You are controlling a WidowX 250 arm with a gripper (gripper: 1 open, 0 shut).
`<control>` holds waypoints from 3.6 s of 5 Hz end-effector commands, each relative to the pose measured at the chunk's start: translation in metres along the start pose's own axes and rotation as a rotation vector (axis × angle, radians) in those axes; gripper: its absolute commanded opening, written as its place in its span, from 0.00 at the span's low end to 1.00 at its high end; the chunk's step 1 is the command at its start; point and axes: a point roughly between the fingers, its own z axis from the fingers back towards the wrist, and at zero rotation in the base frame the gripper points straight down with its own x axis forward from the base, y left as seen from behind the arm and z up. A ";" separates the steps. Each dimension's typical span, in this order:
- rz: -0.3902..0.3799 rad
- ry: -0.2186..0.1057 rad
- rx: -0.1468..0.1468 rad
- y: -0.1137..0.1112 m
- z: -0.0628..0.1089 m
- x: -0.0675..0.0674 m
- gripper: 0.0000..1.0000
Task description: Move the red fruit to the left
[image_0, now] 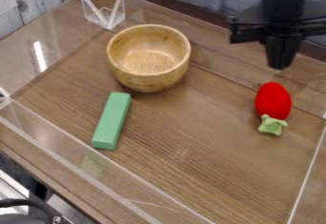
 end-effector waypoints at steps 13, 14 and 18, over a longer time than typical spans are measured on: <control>0.070 -0.016 0.129 -0.028 -0.097 0.025 0.00; -0.001 -0.013 0.125 -0.027 -0.085 0.020 0.00; -0.122 -0.026 0.153 -0.017 -0.090 0.022 0.00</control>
